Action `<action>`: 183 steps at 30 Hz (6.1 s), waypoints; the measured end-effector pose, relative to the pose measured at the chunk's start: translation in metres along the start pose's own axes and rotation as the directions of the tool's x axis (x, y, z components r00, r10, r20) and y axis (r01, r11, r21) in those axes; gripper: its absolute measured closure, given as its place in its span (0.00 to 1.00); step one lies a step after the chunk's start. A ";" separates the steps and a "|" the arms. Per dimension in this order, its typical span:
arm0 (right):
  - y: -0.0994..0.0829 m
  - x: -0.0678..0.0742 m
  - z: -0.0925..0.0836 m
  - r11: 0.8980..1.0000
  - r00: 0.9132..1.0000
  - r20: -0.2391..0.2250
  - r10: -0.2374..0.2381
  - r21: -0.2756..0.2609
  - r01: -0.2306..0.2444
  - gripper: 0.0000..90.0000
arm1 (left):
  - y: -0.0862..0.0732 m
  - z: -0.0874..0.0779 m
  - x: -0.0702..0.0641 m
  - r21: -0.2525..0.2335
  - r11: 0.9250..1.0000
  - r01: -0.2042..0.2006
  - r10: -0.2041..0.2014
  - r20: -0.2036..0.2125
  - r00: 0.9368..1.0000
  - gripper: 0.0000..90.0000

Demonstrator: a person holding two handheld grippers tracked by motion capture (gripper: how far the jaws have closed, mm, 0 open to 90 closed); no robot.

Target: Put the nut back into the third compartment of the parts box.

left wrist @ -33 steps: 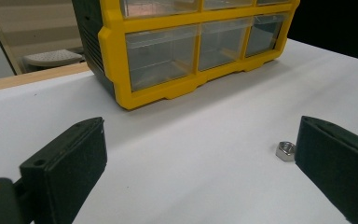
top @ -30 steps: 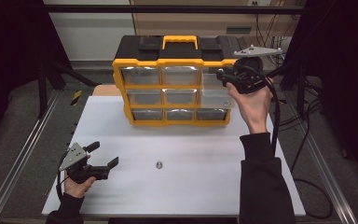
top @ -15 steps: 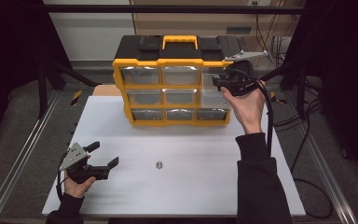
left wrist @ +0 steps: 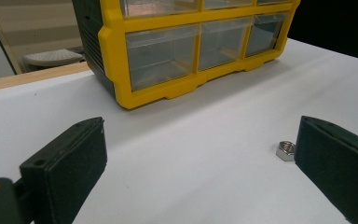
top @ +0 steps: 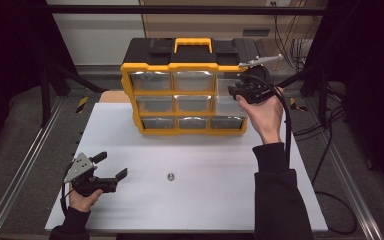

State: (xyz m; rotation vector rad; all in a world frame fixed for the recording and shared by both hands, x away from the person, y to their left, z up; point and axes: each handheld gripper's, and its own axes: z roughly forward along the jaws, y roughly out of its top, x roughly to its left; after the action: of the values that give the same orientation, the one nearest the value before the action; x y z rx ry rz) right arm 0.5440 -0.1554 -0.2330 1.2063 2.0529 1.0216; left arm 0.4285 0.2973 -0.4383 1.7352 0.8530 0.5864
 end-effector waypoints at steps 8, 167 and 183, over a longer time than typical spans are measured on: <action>-0.001 0.000 -0.009 0.997 1.000 0.006 -0.011 -0.078 0.011 0.68 | 0.000 0.000 0.000 -0.001 1.000 0.001 -0.001 0.000 1.000 0.03; -0.146 0.115 0.048 0.998 0.918 -0.391 -0.064 -0.032 0.056 0.78 | 0.001 0.001 -0.002 0.002 1.000 -0.013 0.013 0.000 1.000 0.02; -0.103 0.067 -0.020 0.984 0.952 -0.300 -0.062 -0.178 0.008 0.78 | 0.001 0.001 -0.002 0.003 1.000 -0.013 0.013 -0.001 1.000 0.02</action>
State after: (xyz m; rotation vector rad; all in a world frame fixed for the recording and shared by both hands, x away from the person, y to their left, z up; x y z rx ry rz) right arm 0.4495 -0.1346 -0.3112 0.9668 2.1476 1.4134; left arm 0.4278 0.2947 -0.4381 1.7450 0.8439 0.5946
